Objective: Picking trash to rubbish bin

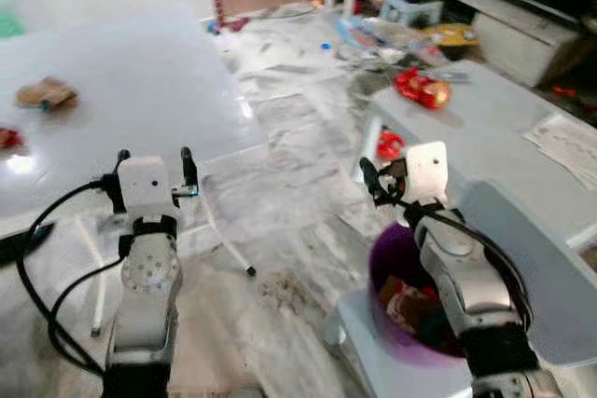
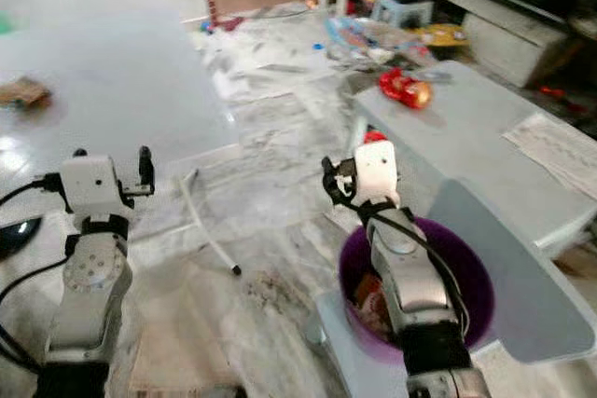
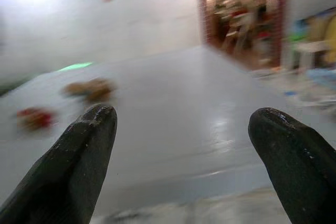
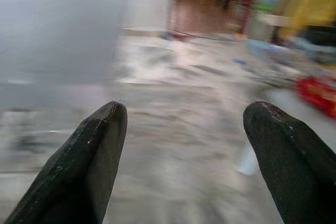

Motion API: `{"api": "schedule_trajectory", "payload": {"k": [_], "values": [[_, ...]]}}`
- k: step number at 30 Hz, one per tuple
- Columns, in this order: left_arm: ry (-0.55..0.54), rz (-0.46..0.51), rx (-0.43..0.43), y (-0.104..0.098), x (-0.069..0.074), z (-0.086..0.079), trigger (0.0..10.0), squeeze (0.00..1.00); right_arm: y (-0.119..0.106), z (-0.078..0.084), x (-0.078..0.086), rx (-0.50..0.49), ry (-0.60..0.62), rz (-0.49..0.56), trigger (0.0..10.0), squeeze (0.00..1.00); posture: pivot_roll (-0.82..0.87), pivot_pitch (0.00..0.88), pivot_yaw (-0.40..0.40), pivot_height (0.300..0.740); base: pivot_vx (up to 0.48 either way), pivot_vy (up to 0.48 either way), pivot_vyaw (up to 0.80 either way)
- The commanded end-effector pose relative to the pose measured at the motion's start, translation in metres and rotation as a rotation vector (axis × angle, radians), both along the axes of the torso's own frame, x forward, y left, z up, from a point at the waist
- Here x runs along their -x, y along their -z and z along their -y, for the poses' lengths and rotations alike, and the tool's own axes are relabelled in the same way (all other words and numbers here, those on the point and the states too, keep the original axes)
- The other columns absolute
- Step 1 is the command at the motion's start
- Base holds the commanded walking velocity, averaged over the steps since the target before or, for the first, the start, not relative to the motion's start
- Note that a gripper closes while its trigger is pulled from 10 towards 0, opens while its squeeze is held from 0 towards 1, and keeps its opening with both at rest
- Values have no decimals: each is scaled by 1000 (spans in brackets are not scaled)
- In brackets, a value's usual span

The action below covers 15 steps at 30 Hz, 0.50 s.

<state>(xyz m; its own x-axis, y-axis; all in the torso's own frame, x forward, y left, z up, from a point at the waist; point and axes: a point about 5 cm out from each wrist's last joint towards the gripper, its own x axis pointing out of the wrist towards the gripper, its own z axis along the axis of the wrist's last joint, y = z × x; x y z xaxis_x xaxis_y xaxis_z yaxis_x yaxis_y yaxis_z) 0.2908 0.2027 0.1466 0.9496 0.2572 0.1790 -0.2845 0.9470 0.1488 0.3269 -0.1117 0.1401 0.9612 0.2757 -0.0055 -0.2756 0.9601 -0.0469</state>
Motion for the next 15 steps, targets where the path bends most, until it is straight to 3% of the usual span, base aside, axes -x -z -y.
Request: {"api": "schedule_trajectory", "payload": {"k": [1,4,11,15], "values": [[23,6,20,-2,0,7,10000,0,1,5,0,7,10,-9,10000,0,-11,70,-14,740,0,0,800],[29,1,26,-1,1,9,10000,0,1,4,1,-8,4,-9,10000,0,-8,70,-16,740,0,0,685],[30,-22,45,2,5,10,10000,0,3,-2,1,-15,-12,-24,10000,0,12,81,-32,740,0,0,0],[23,-37,47,5,8,8,10000,0,3,-5,1,-15,-22,-25,10000,0,17,83,-37,740,0,307,0]]}}
